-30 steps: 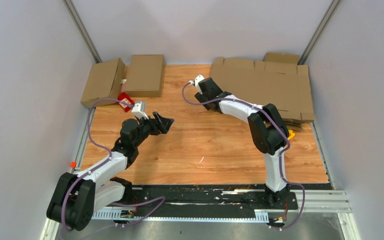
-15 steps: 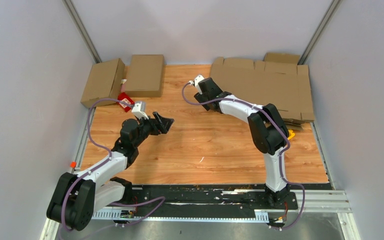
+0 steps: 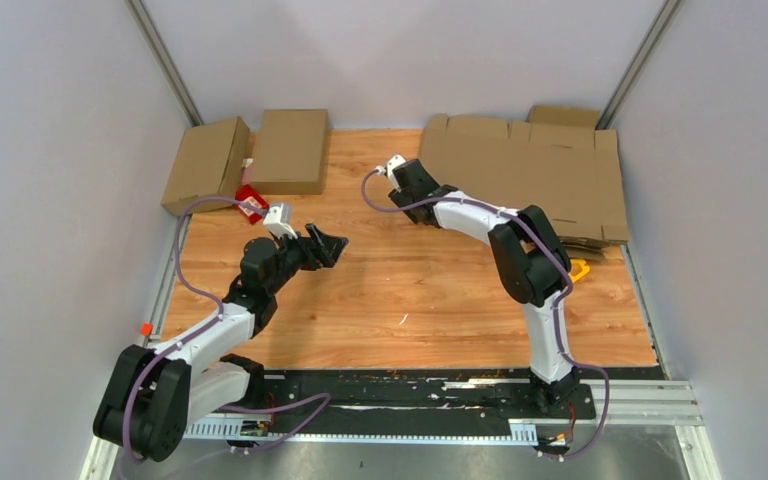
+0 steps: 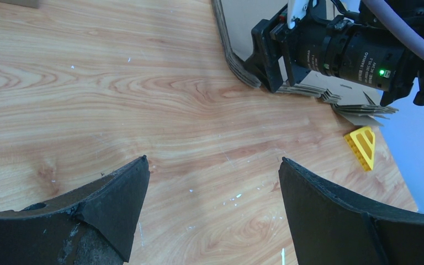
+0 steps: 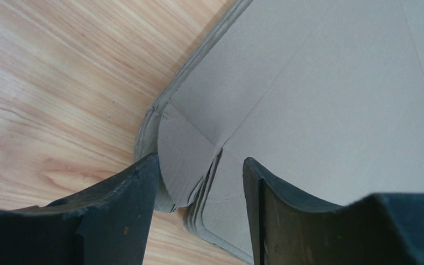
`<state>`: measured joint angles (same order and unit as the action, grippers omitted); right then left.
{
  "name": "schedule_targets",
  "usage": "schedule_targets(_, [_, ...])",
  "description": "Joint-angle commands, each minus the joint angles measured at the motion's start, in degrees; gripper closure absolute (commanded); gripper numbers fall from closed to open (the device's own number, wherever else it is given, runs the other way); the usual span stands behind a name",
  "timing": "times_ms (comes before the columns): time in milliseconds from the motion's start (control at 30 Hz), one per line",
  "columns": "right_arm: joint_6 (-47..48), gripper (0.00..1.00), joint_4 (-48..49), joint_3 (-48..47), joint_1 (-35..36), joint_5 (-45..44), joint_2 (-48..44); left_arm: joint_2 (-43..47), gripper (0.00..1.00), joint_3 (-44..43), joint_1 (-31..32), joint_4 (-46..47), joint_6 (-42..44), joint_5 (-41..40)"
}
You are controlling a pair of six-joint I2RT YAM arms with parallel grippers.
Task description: Fold the paper box
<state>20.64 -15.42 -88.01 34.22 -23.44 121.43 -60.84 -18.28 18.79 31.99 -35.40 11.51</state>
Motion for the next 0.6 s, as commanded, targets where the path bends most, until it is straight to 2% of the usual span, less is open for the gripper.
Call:
schedule_targets(0, [0.2, 0.48, 0.1, -1.8, 0.3, -2.9, -0.4, 0.8, 0.05, -2.2, 0.4, 1.2, 1.5, 0.1])
schedule_targets(100, [0.5, 0.55, 0.4, -1.6, 0.4, -4.4, -0.7, 0.7, 0.05, -2.1, 0.4, 1.3, 1.4, 0.1])
schedule_targets(433, [2.6, 0.65, 0.3, -1.9, 0.9, -5.7, 0.1, 0.6, 0.05, -2.1, 0.4, 1.4, 1.4, 0.2])
schedule_targets(567, [5.2, 0.68, 0.9, -2.1, 2.0, -8.9, 1.3, 0.6, 0.05, -2.1, 0.4, 1.4, 1.4, 0.2])
